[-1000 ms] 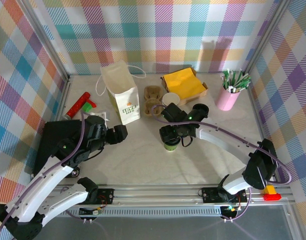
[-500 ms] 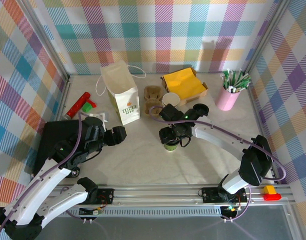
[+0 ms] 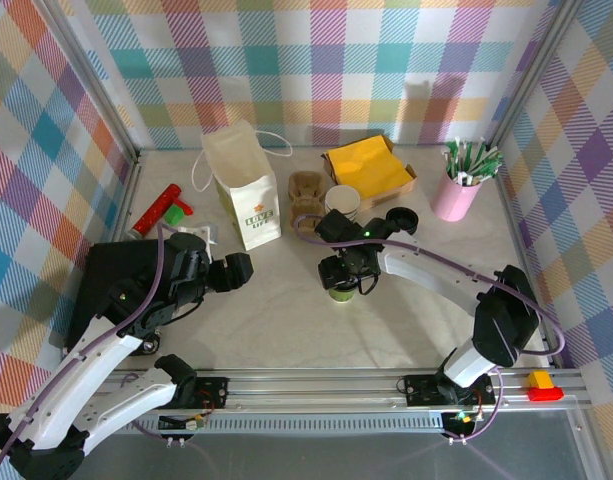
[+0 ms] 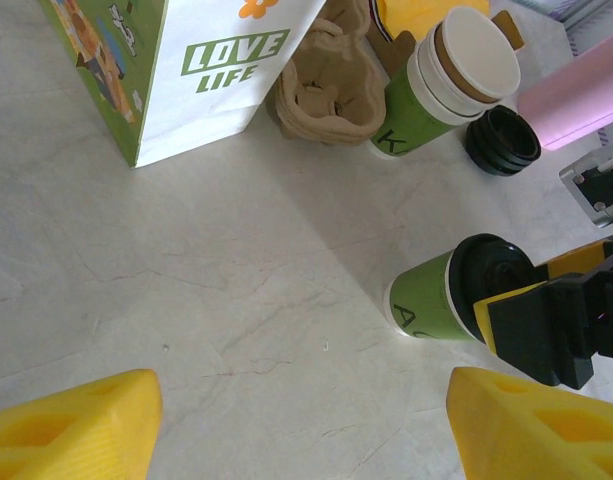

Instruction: Pack the takeout coffee

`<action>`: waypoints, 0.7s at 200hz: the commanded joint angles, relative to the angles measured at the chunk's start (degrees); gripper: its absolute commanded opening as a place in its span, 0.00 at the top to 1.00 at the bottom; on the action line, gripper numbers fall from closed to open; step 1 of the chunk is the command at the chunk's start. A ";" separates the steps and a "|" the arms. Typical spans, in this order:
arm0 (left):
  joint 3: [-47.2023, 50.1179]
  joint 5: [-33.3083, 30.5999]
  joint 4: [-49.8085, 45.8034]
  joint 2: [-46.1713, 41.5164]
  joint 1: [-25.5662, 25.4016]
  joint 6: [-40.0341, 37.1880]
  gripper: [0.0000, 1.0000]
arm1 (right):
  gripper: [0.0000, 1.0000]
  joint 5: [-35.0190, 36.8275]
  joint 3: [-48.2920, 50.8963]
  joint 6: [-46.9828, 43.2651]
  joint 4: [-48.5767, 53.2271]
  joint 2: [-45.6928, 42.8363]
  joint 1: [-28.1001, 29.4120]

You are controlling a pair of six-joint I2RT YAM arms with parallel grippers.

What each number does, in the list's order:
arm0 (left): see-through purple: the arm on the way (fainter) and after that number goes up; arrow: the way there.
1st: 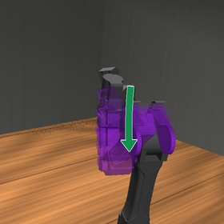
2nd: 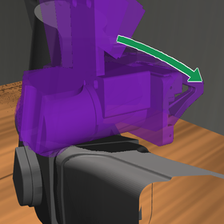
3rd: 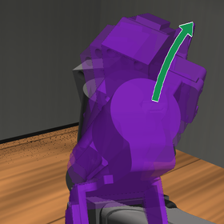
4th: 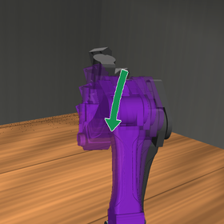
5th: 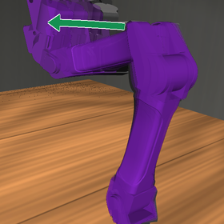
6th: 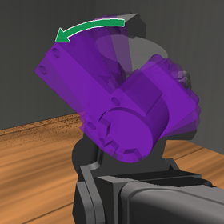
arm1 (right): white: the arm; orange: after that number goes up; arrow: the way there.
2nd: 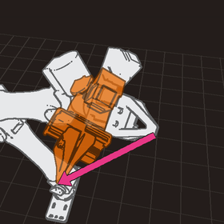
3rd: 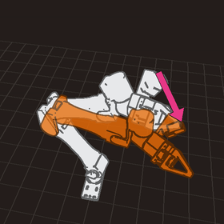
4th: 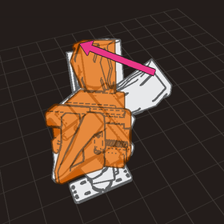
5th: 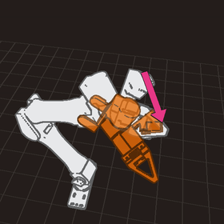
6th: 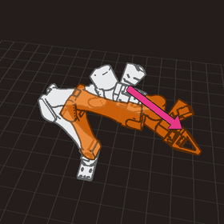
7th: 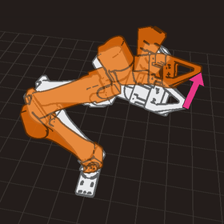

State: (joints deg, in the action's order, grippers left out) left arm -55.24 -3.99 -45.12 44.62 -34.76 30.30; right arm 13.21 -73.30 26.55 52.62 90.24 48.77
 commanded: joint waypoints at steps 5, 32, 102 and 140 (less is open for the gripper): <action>-0.92 -0.52 -1.02 -0.41 0.40 -0.87 0.25 | 0.24 -0.82 -0.81 0.38 1.70 1.82 0.36; -0.63 -0.64 -1.02 -0.35 0.44 -1.04 0.25 | 0.25 -0.56 -0.19 0.63 2.01 2.04 0.35; -1.78 -0.51 -0.96 0.71 0.44 -1.66 0.24 | 0.26 3.57 2.75 -0.60 3.57 -2.07 -3.17; -2.00 -0.62 -1.11 1.17 0.48 -1.63 0.24 | 0.26 3.06 6.24 -3.02 2.09 -5.84 -10.38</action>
State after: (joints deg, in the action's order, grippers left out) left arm -55.44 -4.01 -45.39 45.65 -34.76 29.89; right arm 14.50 -69.67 25.85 52.56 86.61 42.54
